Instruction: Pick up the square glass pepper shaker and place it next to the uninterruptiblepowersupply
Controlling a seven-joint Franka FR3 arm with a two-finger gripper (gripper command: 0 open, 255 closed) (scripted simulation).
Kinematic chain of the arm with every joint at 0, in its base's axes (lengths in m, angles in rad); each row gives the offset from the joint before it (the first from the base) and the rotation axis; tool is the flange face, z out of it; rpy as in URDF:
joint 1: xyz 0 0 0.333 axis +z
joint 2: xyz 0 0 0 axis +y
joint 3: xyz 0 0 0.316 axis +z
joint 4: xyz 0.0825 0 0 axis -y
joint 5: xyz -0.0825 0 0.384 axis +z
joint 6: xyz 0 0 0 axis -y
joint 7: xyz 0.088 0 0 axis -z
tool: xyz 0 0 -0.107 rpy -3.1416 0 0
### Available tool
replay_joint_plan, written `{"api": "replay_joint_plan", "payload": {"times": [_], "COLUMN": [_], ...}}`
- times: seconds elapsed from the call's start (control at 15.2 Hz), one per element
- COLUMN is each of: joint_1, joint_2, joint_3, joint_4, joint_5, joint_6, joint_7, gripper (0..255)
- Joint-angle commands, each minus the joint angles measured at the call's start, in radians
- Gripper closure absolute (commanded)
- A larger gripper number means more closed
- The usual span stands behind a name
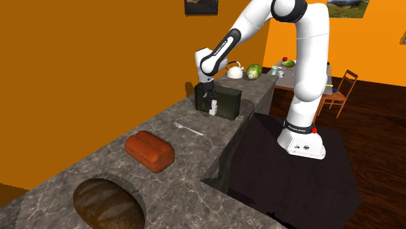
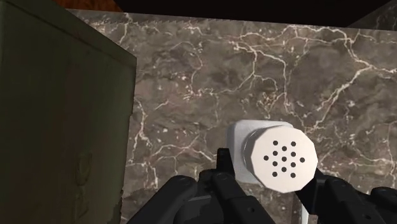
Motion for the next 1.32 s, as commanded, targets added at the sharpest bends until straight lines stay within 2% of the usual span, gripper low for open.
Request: {"api": "replay_joint_plan", "payload": {"times": [0.0, 1.06, 1.25], "joint_1": [0.000, 0.009, 0.009], "joint_2": [0.018, 0.218, 0.218], "joint_3": [-0.001, -0.015, -0.015], "joint_4": [-0.007, 0.007, 0.007], "joint_5": [-0.003, -0.029, -0.029], "joint_6": [0.025, 0.211, 0.211], "joint_7": [0.002, 0.022, 0.022], "gripper": [255, 255, 255]}}
